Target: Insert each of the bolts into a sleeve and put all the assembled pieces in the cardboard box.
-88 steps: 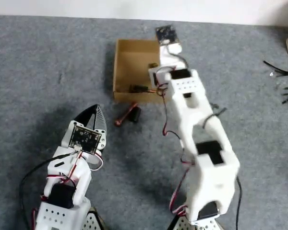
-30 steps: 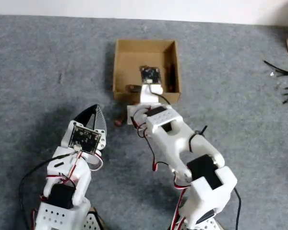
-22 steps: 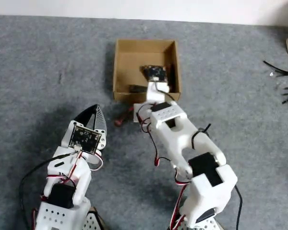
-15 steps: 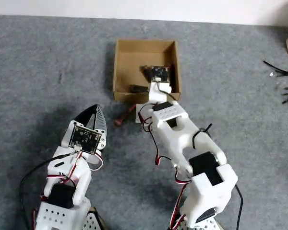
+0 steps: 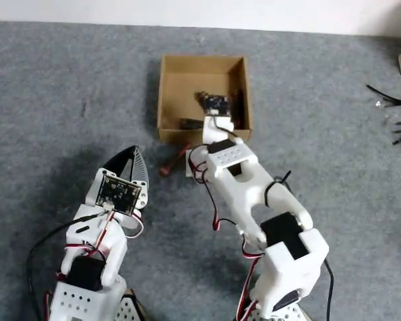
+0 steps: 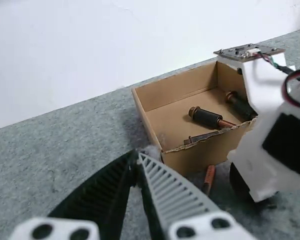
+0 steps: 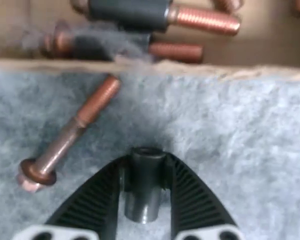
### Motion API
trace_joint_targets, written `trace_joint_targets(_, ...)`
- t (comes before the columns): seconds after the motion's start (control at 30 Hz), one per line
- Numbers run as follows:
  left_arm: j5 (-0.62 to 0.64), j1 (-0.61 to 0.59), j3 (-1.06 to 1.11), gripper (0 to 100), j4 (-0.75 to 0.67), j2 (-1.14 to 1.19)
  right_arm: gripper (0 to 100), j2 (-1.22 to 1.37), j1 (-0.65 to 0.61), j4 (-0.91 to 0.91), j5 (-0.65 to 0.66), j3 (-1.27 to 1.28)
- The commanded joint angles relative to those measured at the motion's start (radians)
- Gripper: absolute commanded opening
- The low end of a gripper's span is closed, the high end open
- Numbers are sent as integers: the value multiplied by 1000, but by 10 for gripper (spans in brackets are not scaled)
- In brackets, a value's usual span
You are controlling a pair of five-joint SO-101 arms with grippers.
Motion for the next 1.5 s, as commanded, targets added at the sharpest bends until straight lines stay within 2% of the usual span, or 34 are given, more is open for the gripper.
trace_joint_targets(0.0, 2, -2, 19, 10, -3, -13, 28, -8, -38, 35, -3, -7)
trace_joint_targets(0.43, 2, -7, 19, 10, -3, -13, 28, 24, -33, 38, -3, -10)
trace_joint_targets(0.93, 2, -7, 19, 10, -5, -15, 5, 47, 13, 186, -2, -87)
trace_joint_targets(1.13, 2, -10, 19, 7, -5, -15, 5, -136, 21, 183, 21, -74)
trace_joint_targets(1.3, 23, -85, 7, 7, -5, -10, 5, -332, 56, 113, 84, 82)
trace_joint_targets(1.37, 77, -97, -13, 7, -2, -8, 5, -395, 70, 73, 94, 150)
trace_joint_targets(1.47, 84, -97, -31, 10, 2, -7, 5, -479, 85, 44, 124, 231)
